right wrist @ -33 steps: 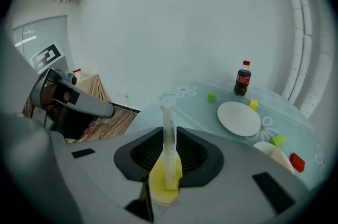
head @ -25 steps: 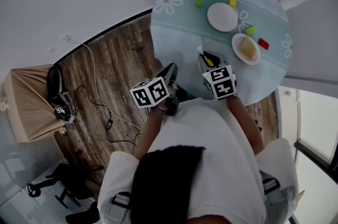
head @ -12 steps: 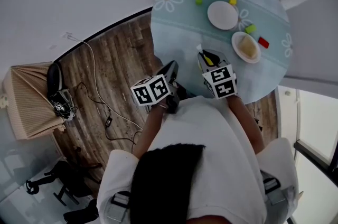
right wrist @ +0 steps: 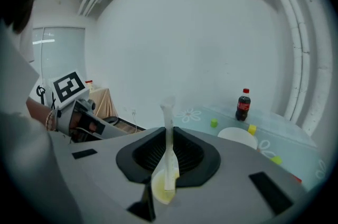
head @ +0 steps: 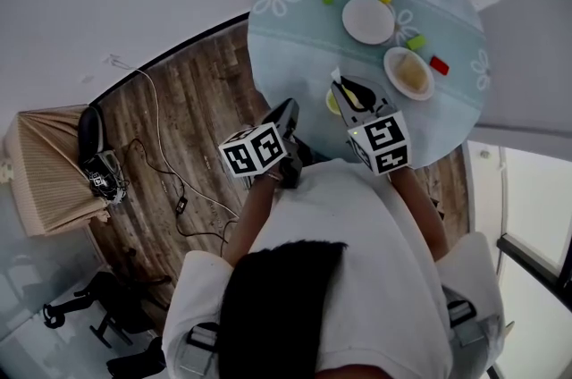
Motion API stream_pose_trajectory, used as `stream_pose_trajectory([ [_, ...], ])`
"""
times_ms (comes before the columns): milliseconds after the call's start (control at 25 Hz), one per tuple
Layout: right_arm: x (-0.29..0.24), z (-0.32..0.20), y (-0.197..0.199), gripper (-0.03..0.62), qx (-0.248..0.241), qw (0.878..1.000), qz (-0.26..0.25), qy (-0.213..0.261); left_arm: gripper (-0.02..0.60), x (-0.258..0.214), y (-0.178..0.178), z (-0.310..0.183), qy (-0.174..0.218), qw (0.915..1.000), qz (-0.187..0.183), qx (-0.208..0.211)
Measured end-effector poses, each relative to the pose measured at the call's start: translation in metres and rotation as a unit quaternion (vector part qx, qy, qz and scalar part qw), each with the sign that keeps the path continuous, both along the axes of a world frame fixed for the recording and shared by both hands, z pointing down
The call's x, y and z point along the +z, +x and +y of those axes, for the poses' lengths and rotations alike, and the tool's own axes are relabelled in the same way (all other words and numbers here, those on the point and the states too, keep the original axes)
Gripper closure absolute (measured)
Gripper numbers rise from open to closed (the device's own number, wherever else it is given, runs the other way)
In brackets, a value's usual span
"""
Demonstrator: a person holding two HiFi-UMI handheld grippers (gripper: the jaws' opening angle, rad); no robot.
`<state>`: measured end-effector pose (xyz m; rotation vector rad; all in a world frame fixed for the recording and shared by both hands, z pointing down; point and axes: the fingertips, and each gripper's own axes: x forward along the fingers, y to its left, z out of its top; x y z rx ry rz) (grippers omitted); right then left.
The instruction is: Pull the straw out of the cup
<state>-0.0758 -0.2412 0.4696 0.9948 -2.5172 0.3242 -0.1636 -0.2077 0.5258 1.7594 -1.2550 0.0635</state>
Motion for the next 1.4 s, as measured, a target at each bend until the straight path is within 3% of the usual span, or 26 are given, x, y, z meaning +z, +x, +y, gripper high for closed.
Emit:
stream_pose_trajectory([
  [680, -0.061, 0.014, 0.047, 0.536, 0.013, 0.995, -0.092, 0.034, 0.572, -0.017, 0.036, 0.000, 0.041, 0.9991, -0.005, 0.001],
  [1040, -0.054, 0.022, 0.086, 0.536, 0.047, 0.996, -0.075, 0.024, 0.572, -0.022, 0.057, 0.006, 0.059, 0.9982, -0.007, 0.006],
  [1400, -0.018, 0.035, 0.115, 0.536, 0.066, 0.997, -0.039, -0.033, 0.572, -0.022, 0.076, 0.018, 0.062, 0.9980, -0.002, 0.002],
])
